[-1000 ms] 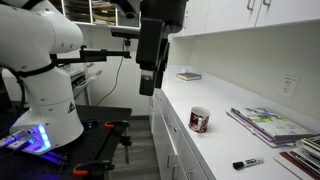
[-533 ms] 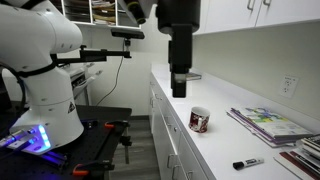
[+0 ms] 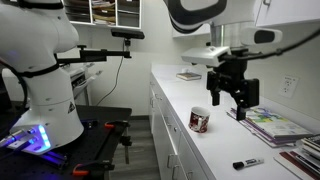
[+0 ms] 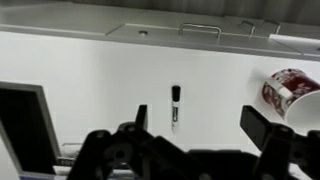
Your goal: Put the marker into the mug.
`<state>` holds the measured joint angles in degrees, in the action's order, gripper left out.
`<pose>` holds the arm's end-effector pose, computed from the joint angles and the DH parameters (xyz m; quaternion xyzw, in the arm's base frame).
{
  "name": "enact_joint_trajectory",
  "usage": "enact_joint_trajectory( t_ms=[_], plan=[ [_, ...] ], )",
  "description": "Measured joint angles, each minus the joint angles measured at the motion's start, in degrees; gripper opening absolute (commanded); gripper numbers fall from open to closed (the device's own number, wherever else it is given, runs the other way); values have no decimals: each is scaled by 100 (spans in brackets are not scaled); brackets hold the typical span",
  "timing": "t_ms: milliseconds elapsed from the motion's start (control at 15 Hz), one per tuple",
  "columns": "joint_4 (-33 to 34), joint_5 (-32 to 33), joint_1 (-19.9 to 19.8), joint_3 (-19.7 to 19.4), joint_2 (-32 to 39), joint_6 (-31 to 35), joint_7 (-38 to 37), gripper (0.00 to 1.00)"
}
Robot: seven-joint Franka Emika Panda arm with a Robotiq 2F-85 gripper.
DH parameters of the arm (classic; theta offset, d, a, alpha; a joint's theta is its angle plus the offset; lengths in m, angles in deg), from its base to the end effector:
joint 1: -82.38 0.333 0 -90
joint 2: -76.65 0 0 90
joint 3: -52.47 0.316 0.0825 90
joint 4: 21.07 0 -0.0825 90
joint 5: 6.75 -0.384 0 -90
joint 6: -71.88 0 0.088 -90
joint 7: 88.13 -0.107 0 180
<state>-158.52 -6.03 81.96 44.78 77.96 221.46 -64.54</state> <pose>0.5063 -0.0719 0.3242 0.9857 0.1393 0.0894 0.0308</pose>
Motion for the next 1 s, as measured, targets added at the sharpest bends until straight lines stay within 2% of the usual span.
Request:
enact_joint_trajectory(
  t_ms=[533,1000],
  plan=[
    [2180,-83,-278,648,2554,-97,133,100],
    [3372,198,-384,748,3753,-592,132,95]
  ],
)
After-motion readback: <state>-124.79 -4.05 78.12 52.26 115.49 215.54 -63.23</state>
